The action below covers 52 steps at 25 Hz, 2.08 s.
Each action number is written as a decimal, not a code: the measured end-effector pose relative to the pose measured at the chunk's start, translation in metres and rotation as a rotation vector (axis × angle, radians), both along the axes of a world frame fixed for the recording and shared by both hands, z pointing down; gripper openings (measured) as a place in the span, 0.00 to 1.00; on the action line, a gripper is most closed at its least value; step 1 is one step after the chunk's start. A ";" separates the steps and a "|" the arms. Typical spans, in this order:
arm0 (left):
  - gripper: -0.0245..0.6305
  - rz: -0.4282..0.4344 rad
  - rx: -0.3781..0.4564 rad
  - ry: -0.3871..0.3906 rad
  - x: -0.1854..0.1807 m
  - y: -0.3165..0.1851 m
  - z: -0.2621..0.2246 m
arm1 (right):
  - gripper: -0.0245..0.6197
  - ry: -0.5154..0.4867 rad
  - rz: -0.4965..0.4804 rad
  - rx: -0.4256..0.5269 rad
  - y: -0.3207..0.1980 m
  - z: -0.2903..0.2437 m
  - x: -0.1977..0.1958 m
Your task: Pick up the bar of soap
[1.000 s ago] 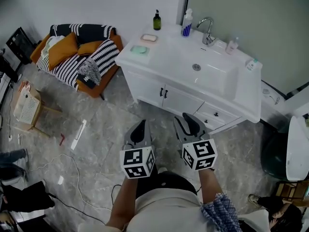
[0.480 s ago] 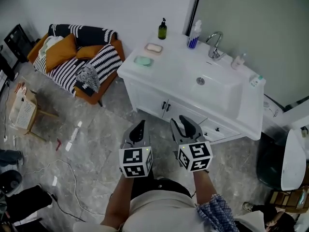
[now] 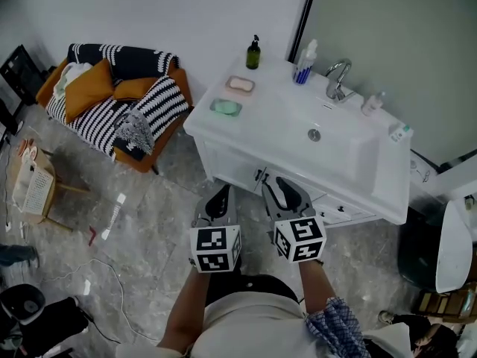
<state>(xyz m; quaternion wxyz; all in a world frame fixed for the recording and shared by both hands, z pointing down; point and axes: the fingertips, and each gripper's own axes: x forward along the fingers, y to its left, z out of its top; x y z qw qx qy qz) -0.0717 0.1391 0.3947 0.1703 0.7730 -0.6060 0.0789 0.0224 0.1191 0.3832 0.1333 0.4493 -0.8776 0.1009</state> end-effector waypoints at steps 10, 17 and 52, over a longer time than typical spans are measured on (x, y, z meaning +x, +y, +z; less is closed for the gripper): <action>0.05 0.052 0.015 0.000 -0.025 -0.056 -0.009 | 0.24 0.004 0.034 0.019 -0.048 -0.006 -0.032; 0.05 0.064 -0.008 0.021 -0.039 -0.076 -0.006 | 0.24 0.022 0.052 -0.003 -0.062 0.001 -0.038; 0.05 -0.039 -0.095 -0.007 -0.048 -0.259 0.020 | 0.24 0.041 -0.102 -0.050 -0.272 0.023 -0.047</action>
